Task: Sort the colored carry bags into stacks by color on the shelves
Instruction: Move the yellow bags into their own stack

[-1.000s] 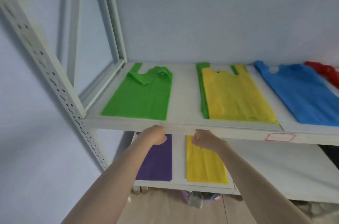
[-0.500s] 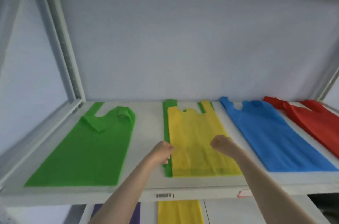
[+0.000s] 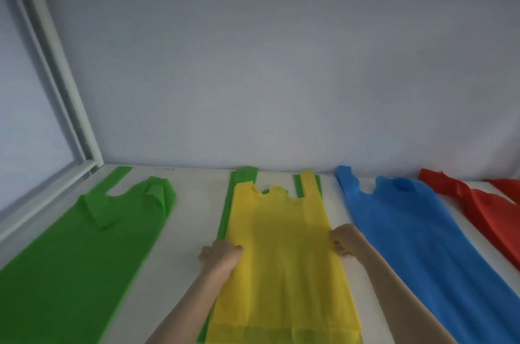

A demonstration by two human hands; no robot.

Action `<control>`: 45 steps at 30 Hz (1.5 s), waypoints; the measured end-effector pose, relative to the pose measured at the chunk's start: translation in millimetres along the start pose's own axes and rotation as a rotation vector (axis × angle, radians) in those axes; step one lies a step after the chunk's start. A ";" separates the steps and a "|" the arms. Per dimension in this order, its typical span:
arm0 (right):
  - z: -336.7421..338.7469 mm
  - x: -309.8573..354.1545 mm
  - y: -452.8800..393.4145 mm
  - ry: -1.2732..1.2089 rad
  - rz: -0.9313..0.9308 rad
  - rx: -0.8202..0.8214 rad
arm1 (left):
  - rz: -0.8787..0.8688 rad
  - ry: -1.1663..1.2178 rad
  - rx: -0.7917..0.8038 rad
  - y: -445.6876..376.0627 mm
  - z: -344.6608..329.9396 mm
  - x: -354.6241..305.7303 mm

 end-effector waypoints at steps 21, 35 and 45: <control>19.7 -5.3 -32.2 -0.140 0.056 -0.041 | -0.120 -0.219 -0.127 21.5 -6.6 -25.9; -14.1 21.2 -8.8 -0.082 0.174 0.159 | 0.001 -0.129 -0.038 15.5 -4.2 -3.2; -26.2 42.1 3.1 -0.012 0.244 0.114 | 0.105 -0.033 -0.144 15.4 21.3 18.6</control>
Point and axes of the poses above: each hand's wrist, its own y-axis away from the middle knuckle, its own z-axis out of the back of the hand, x = y × z, the point moved 9 cm from there along -y, towards the middle knuckle, and after that the axes turned 1 degree about -y, right-handed, at the moved point
